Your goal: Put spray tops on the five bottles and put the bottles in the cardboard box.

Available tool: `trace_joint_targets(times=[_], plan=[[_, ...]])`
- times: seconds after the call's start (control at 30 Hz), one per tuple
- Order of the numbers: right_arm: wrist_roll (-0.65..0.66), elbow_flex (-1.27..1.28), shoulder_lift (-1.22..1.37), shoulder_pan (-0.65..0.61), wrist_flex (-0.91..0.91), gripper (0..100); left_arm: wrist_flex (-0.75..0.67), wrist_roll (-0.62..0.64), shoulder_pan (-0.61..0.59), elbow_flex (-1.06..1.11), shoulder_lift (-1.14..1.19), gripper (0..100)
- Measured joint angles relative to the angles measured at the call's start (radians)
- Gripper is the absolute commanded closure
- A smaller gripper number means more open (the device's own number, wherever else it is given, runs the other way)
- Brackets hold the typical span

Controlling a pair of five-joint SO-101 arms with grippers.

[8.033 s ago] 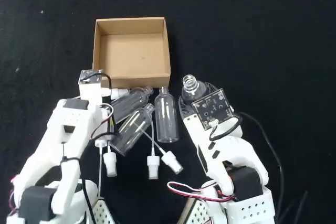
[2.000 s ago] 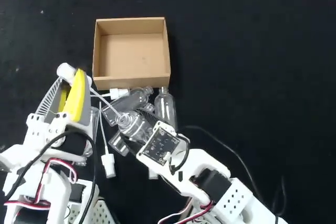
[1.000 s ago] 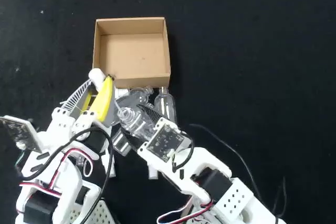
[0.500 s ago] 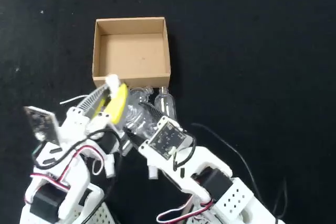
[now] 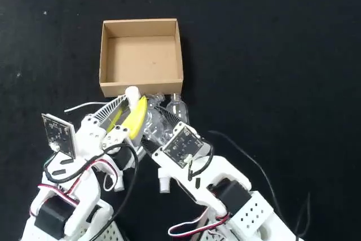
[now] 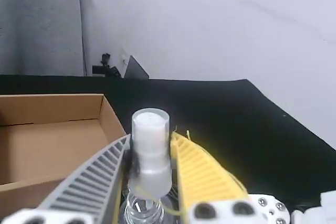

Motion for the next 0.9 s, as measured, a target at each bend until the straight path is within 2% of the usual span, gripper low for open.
trace_joint_targets(times=[0.33, 0.57, 0.9], plan=[[-0.002, 0.000, 0.000, 0.002, 0.000, 94.9, 0.017, -0.044, 0.002, 0.000, 0.000, 84], [-0.002, 0.000, 0.000, 0.002, -0.002, 94.9, 0.095, -0.046, -0.002, -0.020, 0.002, 83], [-0.002, 0.000, 0.000, 0.002, -0.002, 94.9, 0.098, -0.046, -0.098, -0.097, 0.000, 83]])
